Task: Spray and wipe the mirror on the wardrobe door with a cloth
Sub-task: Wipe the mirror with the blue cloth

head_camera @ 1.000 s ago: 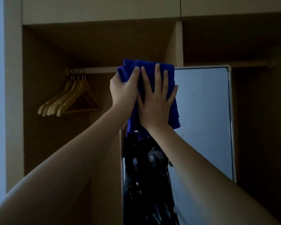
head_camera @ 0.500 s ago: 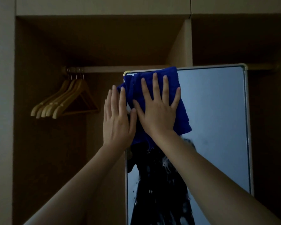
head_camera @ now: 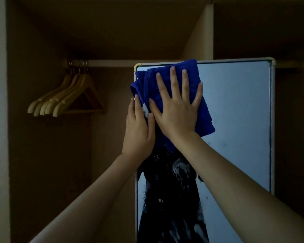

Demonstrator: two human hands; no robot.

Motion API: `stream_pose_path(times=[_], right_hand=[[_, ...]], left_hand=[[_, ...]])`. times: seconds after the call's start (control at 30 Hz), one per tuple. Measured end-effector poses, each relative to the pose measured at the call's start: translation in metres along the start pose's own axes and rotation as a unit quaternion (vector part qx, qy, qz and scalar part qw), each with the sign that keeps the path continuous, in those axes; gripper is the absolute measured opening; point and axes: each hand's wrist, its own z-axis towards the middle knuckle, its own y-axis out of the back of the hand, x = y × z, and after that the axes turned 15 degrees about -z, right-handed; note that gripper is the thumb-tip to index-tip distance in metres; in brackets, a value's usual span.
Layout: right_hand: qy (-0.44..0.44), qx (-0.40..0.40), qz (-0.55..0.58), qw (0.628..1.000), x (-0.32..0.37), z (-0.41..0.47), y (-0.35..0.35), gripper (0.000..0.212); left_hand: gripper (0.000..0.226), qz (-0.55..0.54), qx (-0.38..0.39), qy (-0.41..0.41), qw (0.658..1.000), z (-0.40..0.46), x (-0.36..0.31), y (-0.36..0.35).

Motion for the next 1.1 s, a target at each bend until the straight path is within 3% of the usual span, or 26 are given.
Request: stream_pose_path(times=[0.13, 0.3, 0.47, 0.83, 1.1], right_hand=[[-0.005, -0.007, 0.01, 1.0, -0.003, 0.0, 0.004, 0.067], [-0.008, -0.004, 0.02, 1.0, -0.005, -0.001, 0.01, 0.067], [-0.013, 0.001, 0.026, 1.0, -0.002, 0.001, 0.012, 0.067], [0.026, 0.003, 0.019, 0.999, 0.023, 0.011, 0.021, 0.057], [0.024, 0.005, 0.021, 0.999, 0.01, 0.014, 0.017, 0.056]], left_hand=[[0.062, -0.04, -0.019, -0.004, 0.999, -0.003, -0.009, 0.004], [0.059, -0.157, -0.069, 0.071, 0.983, -0.002, -0.011, 0.009], [0.057, -0.075, -0.055, 0.05, 0.994, -0.008, -0.012, 0.005], [0.053, -0.123, -0.08, 0.069, 0.987, -0.008, -0.016, 0.008], [0.053, -0.069, -0.086, 0.066, 0.992, -0.007, -0.021, 0.001]])
